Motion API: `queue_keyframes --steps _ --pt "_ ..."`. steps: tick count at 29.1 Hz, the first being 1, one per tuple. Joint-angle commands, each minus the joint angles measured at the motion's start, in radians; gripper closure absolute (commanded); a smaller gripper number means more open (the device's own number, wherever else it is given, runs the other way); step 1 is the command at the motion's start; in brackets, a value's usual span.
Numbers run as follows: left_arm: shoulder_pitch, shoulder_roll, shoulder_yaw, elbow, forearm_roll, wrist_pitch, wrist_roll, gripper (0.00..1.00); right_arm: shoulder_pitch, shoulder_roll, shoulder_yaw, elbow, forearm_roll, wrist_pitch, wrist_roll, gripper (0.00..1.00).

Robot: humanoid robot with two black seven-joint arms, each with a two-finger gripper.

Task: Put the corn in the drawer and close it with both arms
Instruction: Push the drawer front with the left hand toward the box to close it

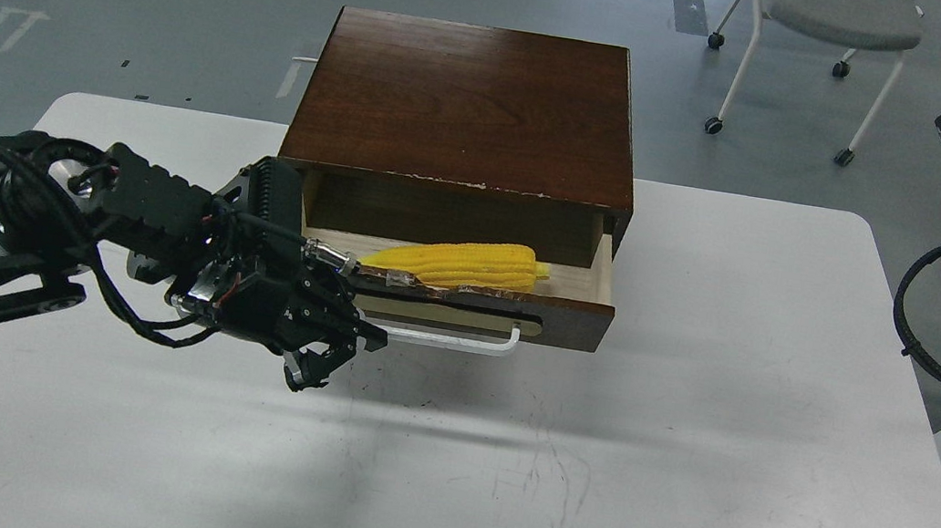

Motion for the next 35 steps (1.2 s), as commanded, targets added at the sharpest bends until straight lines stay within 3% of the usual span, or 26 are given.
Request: queue_keyframes --steps 1,35 --pt "0.005 0.0 0.0 0.009 0.0 0.0 0.0 1.0 0.003 0.003 0.001 0.0 0.0 0.0 0.001 0.0" --pt "-0.008 -0.069 -0.014 0.306 0.0 0.0 0.0 1.0 0.003 -0.003 0.003 0.002 0.0 -0.001 0.001 0.0"
